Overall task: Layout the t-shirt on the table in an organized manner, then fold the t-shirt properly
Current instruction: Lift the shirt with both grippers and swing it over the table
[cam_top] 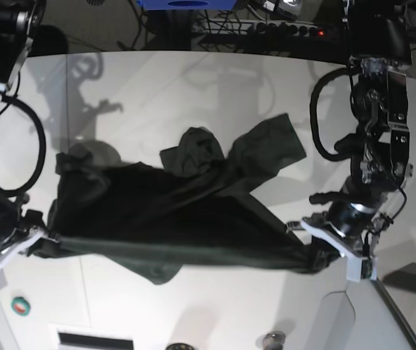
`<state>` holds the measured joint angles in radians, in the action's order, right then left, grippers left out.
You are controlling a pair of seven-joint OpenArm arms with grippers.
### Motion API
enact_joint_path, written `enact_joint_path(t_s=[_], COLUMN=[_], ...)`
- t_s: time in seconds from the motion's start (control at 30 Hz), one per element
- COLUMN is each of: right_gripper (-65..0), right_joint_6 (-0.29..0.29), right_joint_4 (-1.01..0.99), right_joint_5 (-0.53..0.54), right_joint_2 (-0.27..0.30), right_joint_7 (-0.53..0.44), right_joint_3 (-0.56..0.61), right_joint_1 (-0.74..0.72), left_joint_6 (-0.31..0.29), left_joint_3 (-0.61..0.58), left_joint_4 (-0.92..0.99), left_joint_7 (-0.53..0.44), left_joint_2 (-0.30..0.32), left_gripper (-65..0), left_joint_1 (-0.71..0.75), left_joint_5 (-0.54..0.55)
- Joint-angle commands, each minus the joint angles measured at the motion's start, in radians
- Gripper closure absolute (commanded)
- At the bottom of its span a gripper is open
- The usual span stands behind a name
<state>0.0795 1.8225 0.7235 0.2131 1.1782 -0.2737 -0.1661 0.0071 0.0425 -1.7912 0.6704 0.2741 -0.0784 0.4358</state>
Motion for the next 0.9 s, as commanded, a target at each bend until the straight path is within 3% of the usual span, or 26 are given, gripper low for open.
enact_joint_path(t_s=[0.0,0.2,0.43,0.53,0.87], right_gripper=[-0.2,-0.2,-0.2,-0.2,0.0], right_joint_6=[0.007,0.012,0.179,0.187,0.191], right_joint_4=[-0.005,-0.04,0.036,0.079,0.17], right_joint_5=[0.015,0.015,0.017,0.02,0.021], right_joint_2=[0.019,0.056,0.069,0.096,0.197], right_joint_7=[-0.047,-0.119,-0.122,-0.116,-0.122], right_joint_3=[-0.005,-0.006,-0.011,-0.012,-0.006], right_joint_1=[-0.039,-0.137,-0.143,-0.125,0.184], left_joint_6=[-0.002,-0.002,-0.002,-0.002,-0.002], left_joint_3=[0.003,0.009,0.069,0.095,0.009], left_joint_4=[-0.015,-0.015,-0.069,-0.081,-0.126], left_joint_7=[-0.018,-0.018,-0.044,-0.039,-0.039], left_joint_2=[0.006,0.003,0.032,0.044,0.274], left_gripper=[0.0,0.0,0.0,0.0,0.0], left_joint_1=[-0.034,-0.142,-0.145,-0.142,0.076], left_joint_5=[0.004,0.004,0.004,0.004,-0.002])
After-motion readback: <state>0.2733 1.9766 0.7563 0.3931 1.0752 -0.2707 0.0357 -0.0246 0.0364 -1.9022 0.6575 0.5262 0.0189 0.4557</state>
